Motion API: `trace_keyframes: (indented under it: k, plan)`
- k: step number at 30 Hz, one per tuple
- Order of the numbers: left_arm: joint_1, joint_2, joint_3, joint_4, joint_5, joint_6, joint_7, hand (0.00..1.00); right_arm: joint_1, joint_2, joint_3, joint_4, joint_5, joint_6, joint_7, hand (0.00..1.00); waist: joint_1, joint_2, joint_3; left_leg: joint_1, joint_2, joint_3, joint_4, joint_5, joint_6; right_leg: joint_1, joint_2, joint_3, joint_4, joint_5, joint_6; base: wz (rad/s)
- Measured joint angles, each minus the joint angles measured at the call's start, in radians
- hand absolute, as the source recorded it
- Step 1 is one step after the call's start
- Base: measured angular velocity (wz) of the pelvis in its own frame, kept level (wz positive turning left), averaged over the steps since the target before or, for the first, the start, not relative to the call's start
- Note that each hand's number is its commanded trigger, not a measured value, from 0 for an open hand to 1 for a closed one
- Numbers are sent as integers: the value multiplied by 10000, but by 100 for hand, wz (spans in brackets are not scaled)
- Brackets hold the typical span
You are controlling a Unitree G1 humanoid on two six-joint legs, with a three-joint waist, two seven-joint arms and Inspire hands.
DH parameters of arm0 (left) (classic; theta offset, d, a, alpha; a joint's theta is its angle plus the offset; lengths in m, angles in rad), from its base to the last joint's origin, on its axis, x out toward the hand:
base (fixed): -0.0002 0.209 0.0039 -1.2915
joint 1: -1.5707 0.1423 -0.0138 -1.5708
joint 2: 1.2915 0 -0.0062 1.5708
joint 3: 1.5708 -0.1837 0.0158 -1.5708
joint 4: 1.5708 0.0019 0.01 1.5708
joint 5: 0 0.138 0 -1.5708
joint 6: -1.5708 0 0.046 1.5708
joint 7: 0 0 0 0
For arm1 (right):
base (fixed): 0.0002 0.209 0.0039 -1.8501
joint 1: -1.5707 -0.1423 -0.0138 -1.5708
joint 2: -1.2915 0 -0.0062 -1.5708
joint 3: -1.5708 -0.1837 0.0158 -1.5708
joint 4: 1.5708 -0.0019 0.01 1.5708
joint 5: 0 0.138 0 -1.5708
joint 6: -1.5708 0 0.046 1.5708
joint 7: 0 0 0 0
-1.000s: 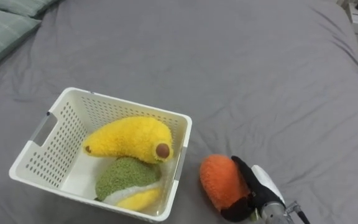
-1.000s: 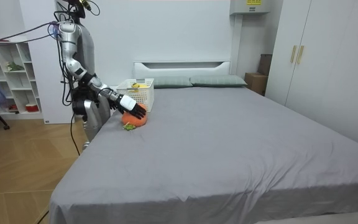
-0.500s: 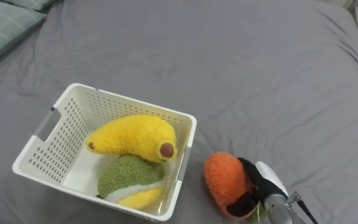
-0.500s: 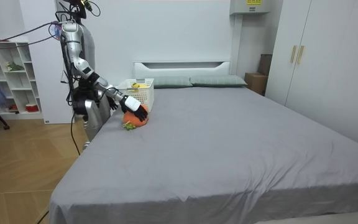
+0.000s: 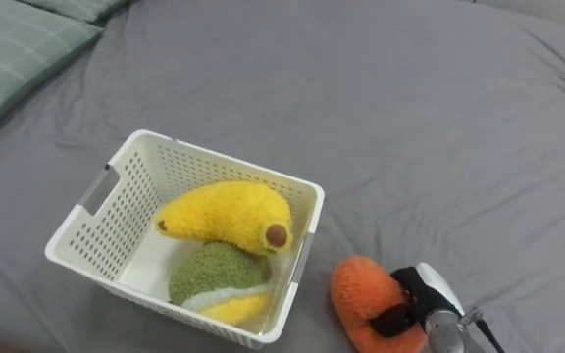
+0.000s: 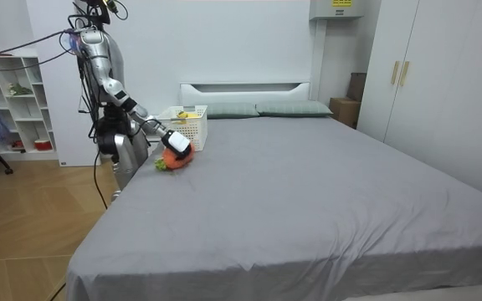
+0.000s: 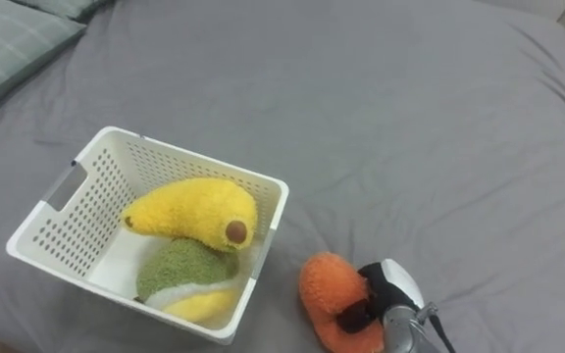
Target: Collect toys from the bed
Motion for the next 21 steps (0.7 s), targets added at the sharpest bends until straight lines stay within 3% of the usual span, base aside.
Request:
trace_keyframes:
  k: [10, 14, 21]
  plan:
    - [-18, -1, 95, -38, 403, 113, -1, 0, 12, 3, -56, 115, 332, 0, -214, 100, -1, -201, 18, 59, -4, 30, 61, 2, -2, 87, -2, 22, -29, -32, 29, 1]
    - [-38, -7, 101, -33, 403, 101, 38, 0, 20, 1, -587, -437, 633, -163, -233, 100, -176, -222, 12, 151, -5, 52, 34, 2, -2, 130, -1, 64, -25, -31, 29, -1]
    - [-140, -6, 107, -43, 409, 93, 46, 0, 173, -45, -657, -1843, 742, -220, -283, 100, -336, -185, -4, 239, 22, 187, -5, -1, -3, 121, 33, 285, -24, -30, 28, -7]
